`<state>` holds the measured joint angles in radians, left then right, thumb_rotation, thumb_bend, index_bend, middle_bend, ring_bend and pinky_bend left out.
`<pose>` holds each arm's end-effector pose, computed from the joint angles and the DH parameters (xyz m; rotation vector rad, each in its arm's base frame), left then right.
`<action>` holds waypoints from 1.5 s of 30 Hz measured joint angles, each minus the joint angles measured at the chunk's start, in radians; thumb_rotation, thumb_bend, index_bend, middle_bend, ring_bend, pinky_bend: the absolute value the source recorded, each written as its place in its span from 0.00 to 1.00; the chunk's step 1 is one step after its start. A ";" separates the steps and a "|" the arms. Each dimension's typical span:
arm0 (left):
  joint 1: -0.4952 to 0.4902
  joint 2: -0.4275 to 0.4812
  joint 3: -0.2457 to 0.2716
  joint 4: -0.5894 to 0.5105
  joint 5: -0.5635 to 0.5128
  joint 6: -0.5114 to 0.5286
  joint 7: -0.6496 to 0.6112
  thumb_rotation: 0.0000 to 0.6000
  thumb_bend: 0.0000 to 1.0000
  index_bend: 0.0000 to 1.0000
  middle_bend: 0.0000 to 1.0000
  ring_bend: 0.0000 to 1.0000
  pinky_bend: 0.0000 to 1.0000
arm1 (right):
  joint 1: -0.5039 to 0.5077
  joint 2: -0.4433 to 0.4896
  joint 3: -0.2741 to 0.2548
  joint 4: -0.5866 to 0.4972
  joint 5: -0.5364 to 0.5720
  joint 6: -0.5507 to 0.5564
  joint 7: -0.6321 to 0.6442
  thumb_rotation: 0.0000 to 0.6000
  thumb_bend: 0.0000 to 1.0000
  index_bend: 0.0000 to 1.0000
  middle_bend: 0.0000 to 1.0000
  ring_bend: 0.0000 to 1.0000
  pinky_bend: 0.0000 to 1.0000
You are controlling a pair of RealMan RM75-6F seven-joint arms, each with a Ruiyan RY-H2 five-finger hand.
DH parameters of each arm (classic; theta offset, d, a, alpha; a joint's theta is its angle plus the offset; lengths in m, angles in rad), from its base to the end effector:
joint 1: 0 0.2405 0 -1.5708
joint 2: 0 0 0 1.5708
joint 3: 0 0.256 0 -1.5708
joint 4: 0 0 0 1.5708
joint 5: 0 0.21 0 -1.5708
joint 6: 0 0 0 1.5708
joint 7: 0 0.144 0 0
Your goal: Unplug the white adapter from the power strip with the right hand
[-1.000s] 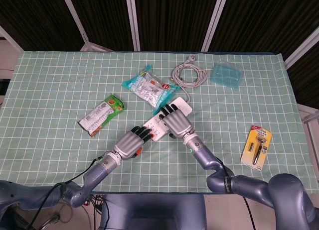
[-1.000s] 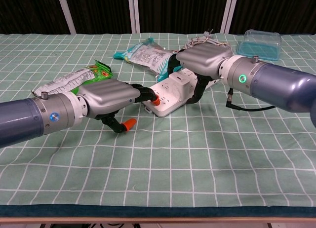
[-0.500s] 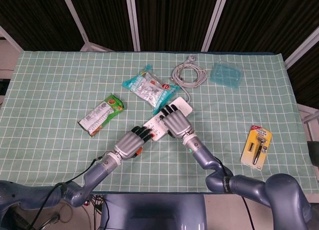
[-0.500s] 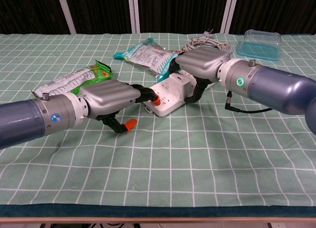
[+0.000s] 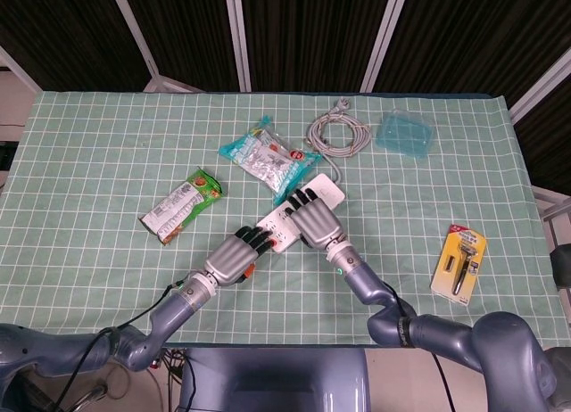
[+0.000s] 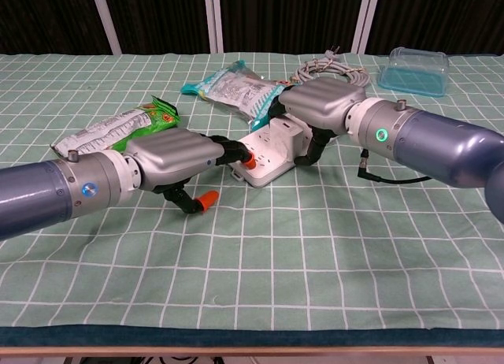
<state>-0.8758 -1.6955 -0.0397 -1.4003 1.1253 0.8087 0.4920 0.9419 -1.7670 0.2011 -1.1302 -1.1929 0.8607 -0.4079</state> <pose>-0.1196 0.3085 -0.0945 -2.2715 -0.7576 -0.7323 -0.0948 -0.3869 -0.0695 2.0283 -0.6162 0.8837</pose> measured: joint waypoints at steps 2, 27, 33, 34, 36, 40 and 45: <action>0.001 0.000 0.001 0.000 0.001 0.000 -0.002 1.00 0.51 0.17 0.12 0.07 0.16 | -0.001 0.000 0.003 -0.003 -0.002 0.008 0.002 1.00 0.72 0.56 0.23 0.13 0.19; 0.011 0.013 -0.011 -0.022 0.001 0.023 -0.003 1.00 0.51 0.17 0.12 0.07 0.16 | -0.018 0.084 0.049 -0.147 0.007 0.094 -0.060 1.00 0.73 0.58 0.24 0.13 0.19; 0.018 0.046 -0.054 -0.066 0.013 0.085 -0.016 1.00 0.50 0.17 0.12 0.07 0.16 | -0.034 0.140 0.062 -0.236 0.009 0.144 -0.103 1.00 0.73 0.58 0.24 0.13 0.19; 0.020 0.056 -0.063 -0.077 0.016 0.097 -0.020 1.00 0.50 0.17 0.12 0.07 0.16 | -0.039 0.150 0.063 -0.252 0.009 0.154 -0.110 1.00 0.73 0.58 0.24 0.13 0.19; 0.025 0.084 -0.084 -0.106 0.023 0.127 -0.030 1.00 0.50 0.17 0.12 0.07 0.16 | -0.052 0.176 0.065 -0.291 0.012 0.178 -0.128 1.00 0.73 0.58 0.24 0.13 0.19; 0.042 0.152 -0.117 -0.167 0.038 0.183 -0.051 1.00 0.47 0.17 0.12 0.07 0.16 | -0.090 0.228 0.061 -0.361 0.026 0.223 -0.162 1.00 0.73 0.56 0.24 0.13 0.19; 0.086 0.267 -0.134 -0.256 0.064 0.250 -0.075 1.00 0.39 0.17 0.11 0.07 0.15 | -0.162 0.296 0.018 -0.430 0.054 0.268 -0.200 1.00 0.68 0.46 0.22 0.12 0.18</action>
<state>-0.7898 -1.4281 -0.1736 -1.6568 1.1898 1.0588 0.4171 0.7804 -1.4712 0.2192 -1.5604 -1.1390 1.1285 -0.6080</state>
